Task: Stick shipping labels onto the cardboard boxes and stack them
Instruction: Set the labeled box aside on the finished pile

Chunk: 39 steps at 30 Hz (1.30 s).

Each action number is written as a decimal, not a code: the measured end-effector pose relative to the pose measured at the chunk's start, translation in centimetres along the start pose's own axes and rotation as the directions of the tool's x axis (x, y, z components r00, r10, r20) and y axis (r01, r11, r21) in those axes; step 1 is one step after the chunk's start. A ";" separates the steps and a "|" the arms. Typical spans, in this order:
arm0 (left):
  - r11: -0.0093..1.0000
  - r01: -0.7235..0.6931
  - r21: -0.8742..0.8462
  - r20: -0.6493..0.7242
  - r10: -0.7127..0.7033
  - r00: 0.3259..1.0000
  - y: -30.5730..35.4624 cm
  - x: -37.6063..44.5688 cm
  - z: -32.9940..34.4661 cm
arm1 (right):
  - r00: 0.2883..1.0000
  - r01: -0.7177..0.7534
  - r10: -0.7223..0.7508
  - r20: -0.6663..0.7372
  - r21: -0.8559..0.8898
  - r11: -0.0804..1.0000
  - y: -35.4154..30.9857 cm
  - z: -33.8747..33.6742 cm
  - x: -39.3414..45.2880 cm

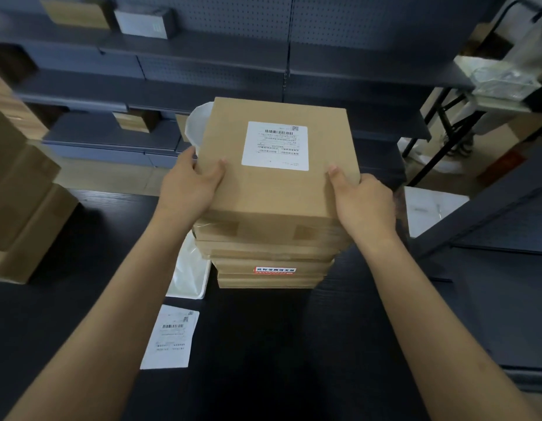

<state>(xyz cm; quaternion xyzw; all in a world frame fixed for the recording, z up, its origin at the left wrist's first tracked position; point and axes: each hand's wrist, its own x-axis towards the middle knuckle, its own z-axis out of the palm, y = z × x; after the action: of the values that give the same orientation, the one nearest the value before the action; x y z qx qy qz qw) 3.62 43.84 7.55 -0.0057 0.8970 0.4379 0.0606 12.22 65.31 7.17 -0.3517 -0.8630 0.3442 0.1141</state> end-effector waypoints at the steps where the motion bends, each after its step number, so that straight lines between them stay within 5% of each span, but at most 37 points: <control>1: 0.999 -0.016 0.042 -0.008 0.017 1.000 0.1 -0.2 -0.2 | 1.000 0.016 -0.017 -0.019 -0.020 1.000 -0.1 -0.1 -0.3; 5: 0.959 -0.151 0.238 -0.027 0.162 0.986 0.2 -1.1 -1.1 | 0.957 0.215 -0.235 -0.170 -0.127 0.968 -0.3 -0.7 -1.9; 9: 0.875 -0.268 0.403 -0.049 0.313 0.948 -0.3 -3.0 -2.8 | 0.828 0.466 -0.506 -0.243 -0.204 0.861 -0.8 -1.2 -3.5; 15: 0.764 -0.336 0.550 -0.001 0.403 0.915 -2.2 -7.4 -6.2 | 0.575 0.788 -0.803 -0.157 -0.159 0.595 -4.4 0.6 -9.7; 19: 0.729 -0.336 0.597 0.053 0.382 0.923 -5.5 -9.6 -9.7 | 0.487 0.864 -0.871 -0.056 -0.110 0.491 -6.6 4.4 -15.1; 30: 0.666 -0.329 0.669 0.090 0.368 0.926 -23.2 -12.2 -26.1 | 0.639 0.768 -0.745 0.191 -0.217 0.603 -14.4 17.3 -30.9; 39: 0.611 -0.328 0.720 0.103 0.373 0.922 -30.4 -12.3 -36.5 | 0.674 0.738 -0.681 0.286 -0.237 0.632 -21.9 23.3 -40.1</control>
<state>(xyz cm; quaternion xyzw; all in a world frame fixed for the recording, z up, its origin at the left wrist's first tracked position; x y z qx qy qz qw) 14.02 -4.11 7.29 0.1814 0.9806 0.0501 -0.0546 19.59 14.56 6.63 0.0341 -0.9826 0.1487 0.1058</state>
